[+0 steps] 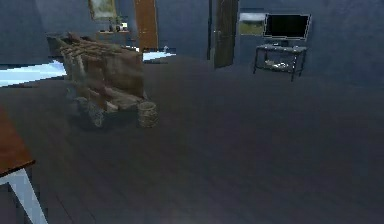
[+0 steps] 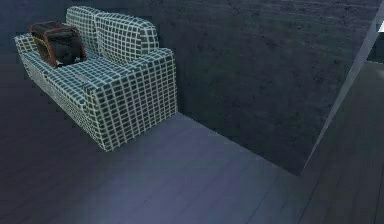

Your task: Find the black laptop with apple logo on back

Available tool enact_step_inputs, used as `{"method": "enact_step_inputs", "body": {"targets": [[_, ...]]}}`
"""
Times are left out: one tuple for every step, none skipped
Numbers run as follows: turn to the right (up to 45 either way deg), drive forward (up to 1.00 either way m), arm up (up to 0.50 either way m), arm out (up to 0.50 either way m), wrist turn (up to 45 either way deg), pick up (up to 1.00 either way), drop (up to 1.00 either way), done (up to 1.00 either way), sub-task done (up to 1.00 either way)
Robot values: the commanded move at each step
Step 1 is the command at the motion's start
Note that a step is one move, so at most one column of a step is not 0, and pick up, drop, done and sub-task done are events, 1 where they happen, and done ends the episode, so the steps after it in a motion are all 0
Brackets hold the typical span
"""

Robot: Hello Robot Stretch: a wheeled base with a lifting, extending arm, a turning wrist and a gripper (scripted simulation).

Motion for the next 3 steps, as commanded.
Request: {"method": "enact_step_inputs", "body": {"targets": [[3.0, 0.0, 0.0, 0.0, 0.0, 0.0, 0.0, 0.0, 0.0], [0.0, 1.0, 0.0, 0.0, 0.0, 0.0, 0.0, 0.0, 0.0], [0.0, 1.0, 0.0, 0.0, 0.0, 0.0, 0.0, 0.0, 0.0]]}}
